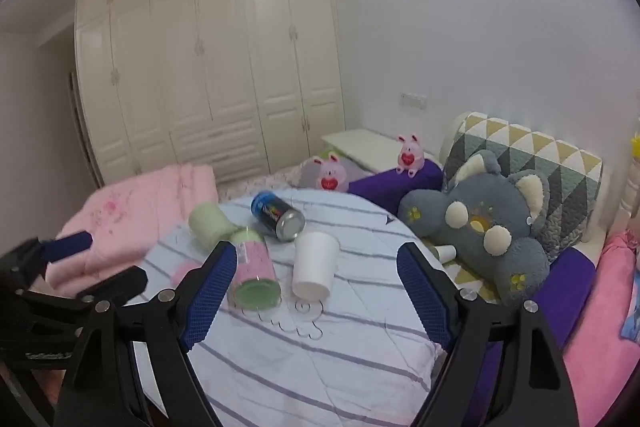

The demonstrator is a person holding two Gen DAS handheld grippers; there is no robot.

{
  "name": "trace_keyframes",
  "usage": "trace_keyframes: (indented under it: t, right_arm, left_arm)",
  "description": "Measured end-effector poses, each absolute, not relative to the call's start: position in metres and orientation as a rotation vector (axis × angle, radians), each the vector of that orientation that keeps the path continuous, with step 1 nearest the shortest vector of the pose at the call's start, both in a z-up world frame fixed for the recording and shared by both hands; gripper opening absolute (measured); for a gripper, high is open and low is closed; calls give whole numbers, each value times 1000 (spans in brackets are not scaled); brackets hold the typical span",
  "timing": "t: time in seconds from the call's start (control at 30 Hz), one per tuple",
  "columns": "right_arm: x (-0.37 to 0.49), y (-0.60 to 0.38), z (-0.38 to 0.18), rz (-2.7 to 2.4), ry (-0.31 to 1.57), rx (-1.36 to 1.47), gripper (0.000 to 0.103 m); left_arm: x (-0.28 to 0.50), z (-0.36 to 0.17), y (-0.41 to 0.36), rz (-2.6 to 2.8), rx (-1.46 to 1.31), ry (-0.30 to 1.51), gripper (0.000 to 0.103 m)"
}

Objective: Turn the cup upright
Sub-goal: 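Move the right gripper toward the white paper cup lying on its side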

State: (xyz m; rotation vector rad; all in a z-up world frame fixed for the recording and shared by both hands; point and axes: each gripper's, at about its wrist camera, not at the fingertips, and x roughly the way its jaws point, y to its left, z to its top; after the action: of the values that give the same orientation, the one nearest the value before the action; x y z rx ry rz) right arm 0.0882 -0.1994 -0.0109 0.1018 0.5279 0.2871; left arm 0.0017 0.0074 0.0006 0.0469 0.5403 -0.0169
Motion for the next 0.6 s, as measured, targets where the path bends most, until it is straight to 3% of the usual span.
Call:
trace_keyframes:
  t: [0.6]
  right_arm:
    - [64, -161, -14, 282, 581, 24, 84]
  left_arm:
    - [14, -13, 45, -12, -36, 602, 103]
